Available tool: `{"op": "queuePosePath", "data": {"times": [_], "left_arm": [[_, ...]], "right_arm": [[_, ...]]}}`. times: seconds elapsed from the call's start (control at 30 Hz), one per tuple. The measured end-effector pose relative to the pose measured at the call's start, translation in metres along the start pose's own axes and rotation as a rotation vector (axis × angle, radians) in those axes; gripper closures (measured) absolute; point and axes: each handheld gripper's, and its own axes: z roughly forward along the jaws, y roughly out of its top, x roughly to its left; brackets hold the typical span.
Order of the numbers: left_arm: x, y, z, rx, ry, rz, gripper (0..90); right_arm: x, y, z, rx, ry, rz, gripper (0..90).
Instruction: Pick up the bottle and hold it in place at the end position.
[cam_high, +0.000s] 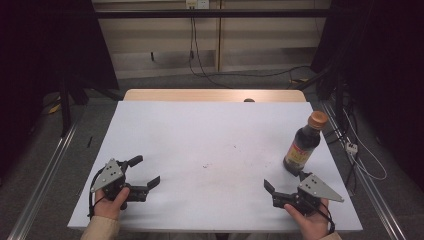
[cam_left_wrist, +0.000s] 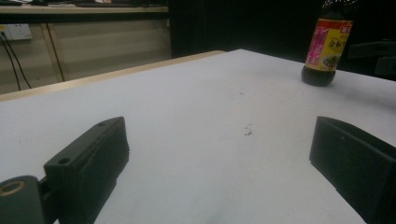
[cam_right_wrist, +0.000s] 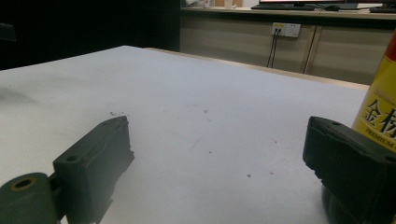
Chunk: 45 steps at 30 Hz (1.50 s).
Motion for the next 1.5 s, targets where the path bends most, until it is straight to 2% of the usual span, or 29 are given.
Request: {"op": "queuePosePath", "data": {"times": [0.17,0.4,0.63,0.7,0.97,1.07,1.23,1.4,1.5], "left_arm": [[0.000,0.000,0.001,0.008,0.001,0.008,4.5],[-0.001,0.001,0.001,0.003,-0.006,0.016,4.5],[0.000,0.001,0.001,-0.004,-0.007,0.016,4.5],[0.000,0.002,0.000,-0.017,-0.005,0.014,4.5],[0.000,0.003,0.003,-0.014,-0.004,0.018,4.4],[0.000,0.003,0.003,-0.010,-0.008,0.018,4.3],[0.000,0.002,0.004,-0.007,-0.006,0.015,4.5],[-0.001,0.002,0.004,-0.009,-0.012,0.014,4.5],[-0.001,0.002,0.004,-0.008,-0.013,0.012,4.5]], "right_arm": [[-0.002,0.001,-0.002,-0.001,-0.005,0.007,7.6],[-0.004,0.004,-0.005,0.003,-0.014,-0.016,7.4],[-0.005,0.012,-0.012,0.029,-0.038,0.001,6.3],[-0.008,0.015,-0.015,0.019,-0.046,0.011,5.6],[-0.027,0.024,-0.026,0.014,-0.114,0.089,3.7],[-0.036,0.029,-0.029,0.014,-0.132,0.099,5.3],[-0.048,0.041,-0.032,0.019,-0.155,0.070,11.1],[-0.058,0.048,-0.032,0.035,-0.170,0.073,14.4],[-0.065,0.050,-0.030,0.025,-0.166,0.085,16.1]]}}
